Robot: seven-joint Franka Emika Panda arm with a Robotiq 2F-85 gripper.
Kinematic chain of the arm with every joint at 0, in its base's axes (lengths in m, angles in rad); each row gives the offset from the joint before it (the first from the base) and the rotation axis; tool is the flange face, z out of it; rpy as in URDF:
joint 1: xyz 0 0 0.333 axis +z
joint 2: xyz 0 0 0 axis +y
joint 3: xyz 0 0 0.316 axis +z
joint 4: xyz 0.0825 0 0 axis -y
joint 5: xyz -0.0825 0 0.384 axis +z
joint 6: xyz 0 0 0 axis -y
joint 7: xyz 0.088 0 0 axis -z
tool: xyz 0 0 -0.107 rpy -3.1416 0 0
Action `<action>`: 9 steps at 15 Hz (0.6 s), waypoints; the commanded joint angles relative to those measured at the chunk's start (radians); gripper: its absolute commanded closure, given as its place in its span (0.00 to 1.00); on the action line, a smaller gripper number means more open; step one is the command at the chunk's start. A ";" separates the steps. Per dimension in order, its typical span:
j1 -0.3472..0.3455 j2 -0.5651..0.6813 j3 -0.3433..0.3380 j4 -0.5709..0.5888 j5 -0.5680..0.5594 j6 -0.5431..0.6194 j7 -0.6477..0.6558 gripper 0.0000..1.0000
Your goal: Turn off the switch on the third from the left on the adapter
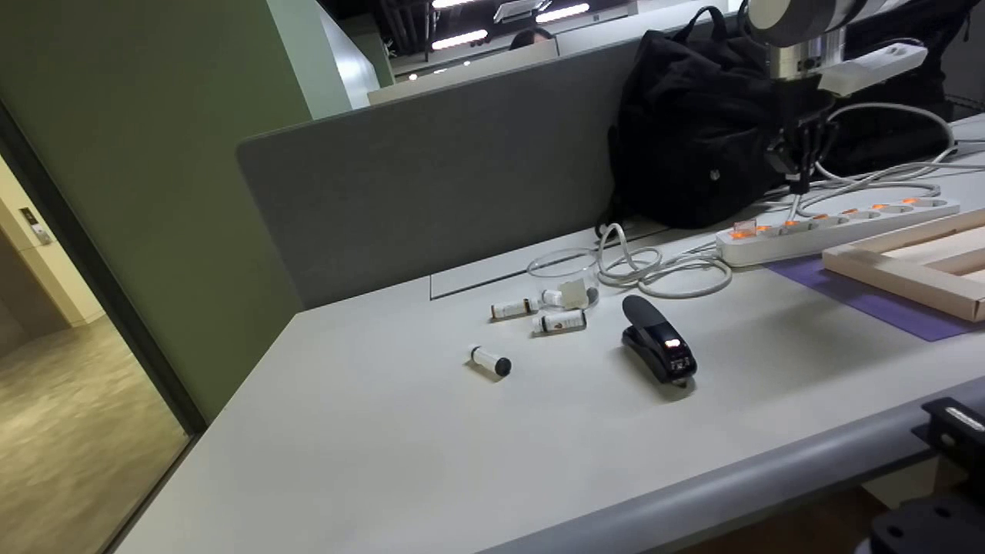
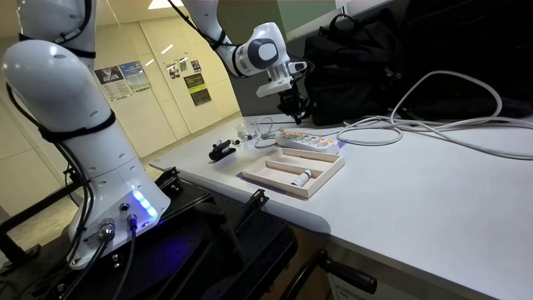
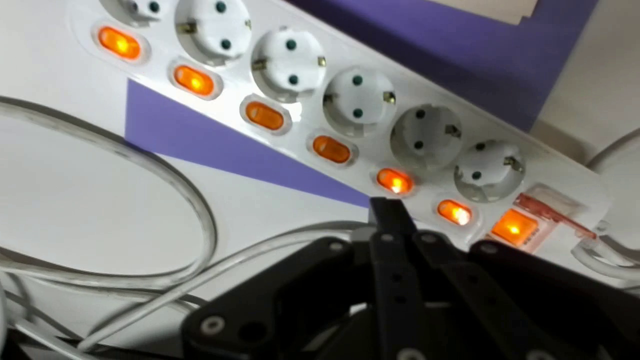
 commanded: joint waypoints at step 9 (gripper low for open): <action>-0.013 0.175 0.037 0.237 0.027 -0.202 -0.034 1.00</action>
